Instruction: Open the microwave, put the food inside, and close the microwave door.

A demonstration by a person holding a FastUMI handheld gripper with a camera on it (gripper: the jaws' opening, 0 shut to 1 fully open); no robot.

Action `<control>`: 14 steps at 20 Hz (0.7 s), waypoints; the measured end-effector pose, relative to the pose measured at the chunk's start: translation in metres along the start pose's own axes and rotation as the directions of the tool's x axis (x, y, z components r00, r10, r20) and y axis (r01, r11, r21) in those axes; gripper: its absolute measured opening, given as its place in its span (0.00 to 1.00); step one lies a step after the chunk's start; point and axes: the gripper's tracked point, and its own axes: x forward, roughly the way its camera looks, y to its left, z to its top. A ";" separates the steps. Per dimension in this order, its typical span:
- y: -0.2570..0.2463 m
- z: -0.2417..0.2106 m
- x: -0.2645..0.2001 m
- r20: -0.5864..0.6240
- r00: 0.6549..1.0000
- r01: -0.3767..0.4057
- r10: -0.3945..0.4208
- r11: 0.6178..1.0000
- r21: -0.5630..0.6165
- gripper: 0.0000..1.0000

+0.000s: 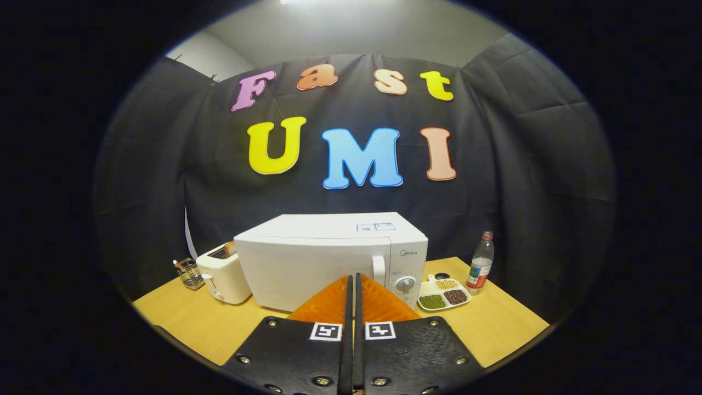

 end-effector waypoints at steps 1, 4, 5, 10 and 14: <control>-0.002 0.000 -0.008 0.006 1.000 0.010 -0.010 1.000 -0.001 0.07; 0.001 -0.002 -0.026 0.014 1.000 -0.006 0.006 1.000 0.005 0.19; 0.002 -0.003 -0.032 0.015 1.000 -0.012 0.012 1.000 0.001 0.46; 0.002 0.005 -0.047 0.055 0.998 -0.002 0.001 1.000 0.008 0.97; 0.007 0.015 -0.048 0.082 0.996 -0.016 0.016 1.000 0.001 0.97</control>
